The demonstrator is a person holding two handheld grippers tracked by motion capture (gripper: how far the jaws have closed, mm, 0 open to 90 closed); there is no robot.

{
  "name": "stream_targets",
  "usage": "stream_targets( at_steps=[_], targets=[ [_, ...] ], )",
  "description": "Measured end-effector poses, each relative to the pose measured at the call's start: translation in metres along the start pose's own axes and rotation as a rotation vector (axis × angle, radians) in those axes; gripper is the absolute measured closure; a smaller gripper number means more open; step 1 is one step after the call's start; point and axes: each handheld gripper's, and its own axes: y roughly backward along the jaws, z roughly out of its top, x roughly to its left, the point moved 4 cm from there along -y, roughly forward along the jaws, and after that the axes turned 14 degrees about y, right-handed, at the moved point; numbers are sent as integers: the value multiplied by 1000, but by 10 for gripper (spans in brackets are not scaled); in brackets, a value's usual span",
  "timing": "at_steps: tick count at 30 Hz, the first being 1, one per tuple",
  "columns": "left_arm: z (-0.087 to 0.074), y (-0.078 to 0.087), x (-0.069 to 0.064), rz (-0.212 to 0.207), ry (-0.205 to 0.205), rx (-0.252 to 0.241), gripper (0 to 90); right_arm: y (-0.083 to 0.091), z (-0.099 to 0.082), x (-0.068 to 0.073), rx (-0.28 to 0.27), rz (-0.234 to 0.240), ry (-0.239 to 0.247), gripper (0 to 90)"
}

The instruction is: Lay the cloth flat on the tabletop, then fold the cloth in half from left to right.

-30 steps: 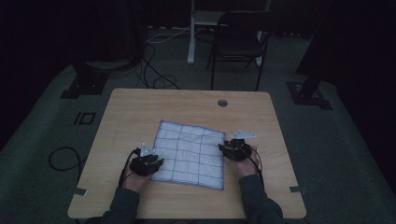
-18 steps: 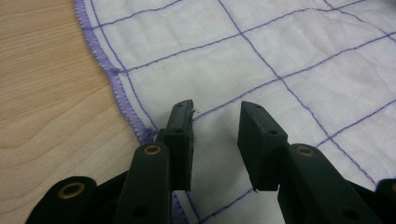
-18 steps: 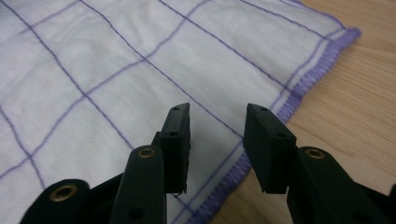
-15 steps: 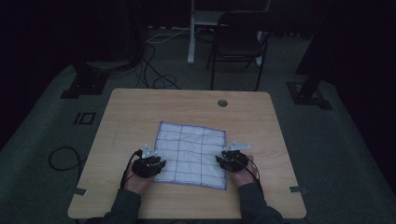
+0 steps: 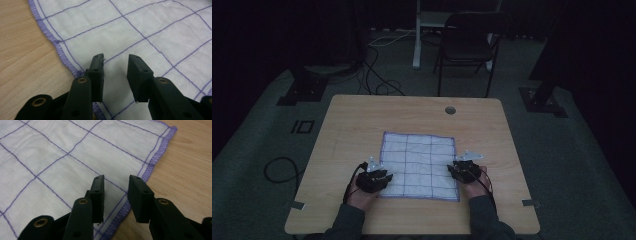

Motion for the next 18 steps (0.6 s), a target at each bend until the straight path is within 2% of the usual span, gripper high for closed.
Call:
stream_targets(
  at_steps=[5, 9, 11, 12, 15, 16, 18],
  targets=[
    [2, 0, 2, -7, 9, -6, 660, 1, -1, -2, -4, 1, -8, 678],
    [6, 3, 8, 11, 29, -42, 632, 1, -2, -2, -9, 1, -12, 679],
    [8, 5, 13, 29, 46, -66, 616, 1, -2, -2, -9, -2, -12, 679],
    [9, 8, 17, 55, 52, -87, 607, 1, -3, -2, -9, -2, -11, 680],
    [12, 10, 25, 81, 87, -116, 579, 1, -3, -2, -10, -5, -11, 679],
    [12, 10, 25, 81, 87, -116, 572, 1, -3, -2, -10, -5, -11, 679],
    [13, 10, 30, 101, 112, -123, 558, 1, -3, -2, -10, -6, -10, 679]
  ],
)
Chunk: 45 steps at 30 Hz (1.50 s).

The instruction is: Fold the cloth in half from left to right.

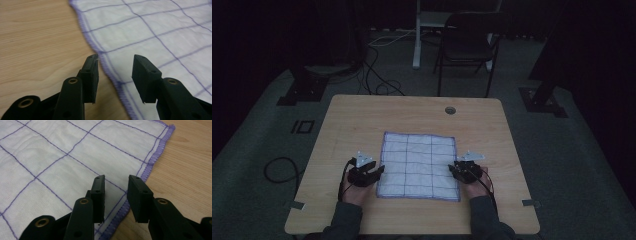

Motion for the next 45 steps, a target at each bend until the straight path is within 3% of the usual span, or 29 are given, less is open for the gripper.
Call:
stream_targets(
  at_steps=[8, 17, 26, 30, 36, 37, 40, 45],
  targets=[
    [0, -12, 5, 40, 32, 29, 530, 0, -1, 0, -5, -2, -4, 679],
    [0, -17, 1, 46, 16, 31, 492, 0, -1, 0, -5, -5, -2, 678],
    [6, -31, -12, 48, -11, 25, 484, 0, -1, 1, -5, -5, 0, 676],
    [8, -36, -18, 67, -29, 25, 492, 0, -1, 1, -6, -5, 1, 674],
    [10, -37, -21, 56, -23, 37, 593, 0, -1, 1, -5, -5, 0, 674],
    [10, -37, -21, 51, -21, 38, 682, 0, -1, 1, -4, -4, 2, 673],
    [8, -36, -23, 34, -7, 39, 786, 1, -1, 2, 2, -2, 5, 671],
    [7, -34, -23, 22, 0, 52, 847, 5, -3, 5, 5, 12, 5, 670]
  ],
)
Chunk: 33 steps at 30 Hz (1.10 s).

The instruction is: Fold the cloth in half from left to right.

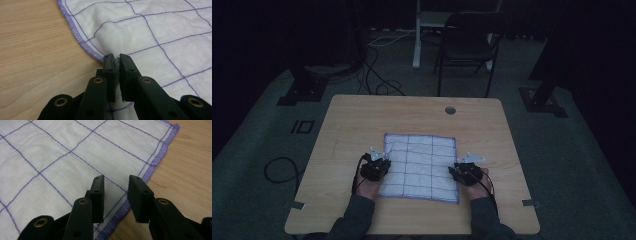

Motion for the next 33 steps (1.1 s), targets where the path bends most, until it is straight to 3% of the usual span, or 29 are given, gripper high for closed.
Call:
stream_targets(
  at_steps=[18, 33],
  targets=[
    [-4, 6, 3, -45, 28, 12, 864, -1, 0, -1, -6, 3, 5, 668],
    [9, 18, -13, -120, 12, -29, 868, -2, 0, -1, -18, 21, -3, 603]
  ],
)
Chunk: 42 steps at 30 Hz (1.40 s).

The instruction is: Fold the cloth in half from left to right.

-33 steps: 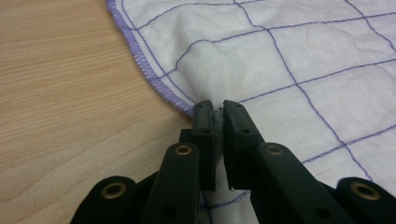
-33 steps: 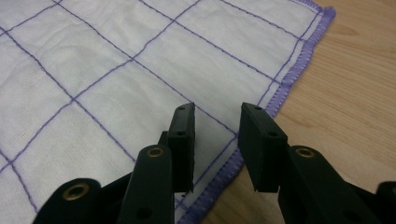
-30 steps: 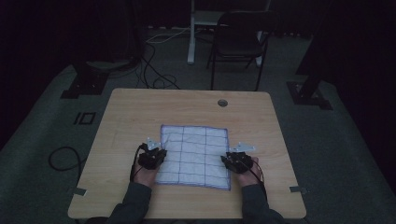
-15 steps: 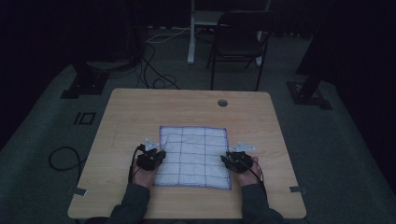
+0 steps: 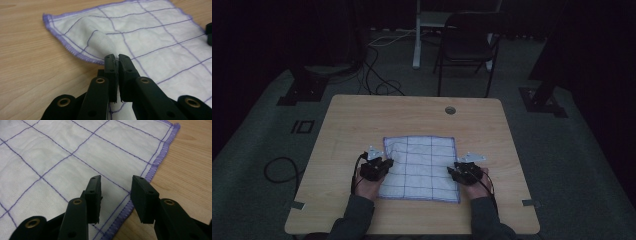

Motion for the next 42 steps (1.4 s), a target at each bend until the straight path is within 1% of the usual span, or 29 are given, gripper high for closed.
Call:
stream_targets(
  at_steps=[3, 4, 5, 6, 7, 8, 11, 14, 15, 19, 22, 23, 27, 28, 34, 42],
  targets=[
    [2, 1, -3, -11, -4, -2, 868, 0, 0, 0, 0, 1, 0, 599],
    [4, 2, -7, -23, -12, -8, 868, 0, 0, 0, -1, 2, 1, 594],
    [4, 2, -7, -23, -12, -8, 868, 0, 0, 0, -1, 2, 1, 594],
    [7, 3, -10, -31, -22, -12, 868, 0, 0, 0, -1, 3, 1, 593],
    [7, 3, -10, -31, -22, -12, 868, 0, 0, 0, -1, 3, 1, 593],
    [10, 4, -14, -39, -27, -17, 868, 0, 0, 0, -2, 4, 1, 591],
    [13, 4, -17, -50, -33, -22, 868, 0, 0, 0, -2, 5, 1, 588],
    [17, 5, -25, -66, -48, -26, 868, 0, 0, 0, -3, 6, 1, 585],
    [17, 5, -25, -66, -48, -26, 868, 0, 0, 0, -3, 6, 1, 585],
    [21, 5, -33, -85, -62, -32, 868, 0, 0, 0, -3, 7, 1, 584],
    [25, 4, -40, -101, -74, -35, 868, 0, 0, 0, -4, 9, 0, 582],
    [25, 4, -40, -101, -74, -35, 868, 0, 0, 0, -4, 9, 0, 582],
    [28, 3, -47, -117, -92, -33, 868, 0, 0, 0, -4, 9, -1, 582],
    [29, 1, -51, -123, -94, -34, 869, 0, 0, 0, -4, 10, -1, 582],
    [32, 0, -59, -136, -113, -31, 869, 0, 0, 0, -4, 12, -2, 582],
    [35, -4, -71, -157, -129, -34, 869, 0, 0, 0, -4, 10, -1, 579]
  ],
)
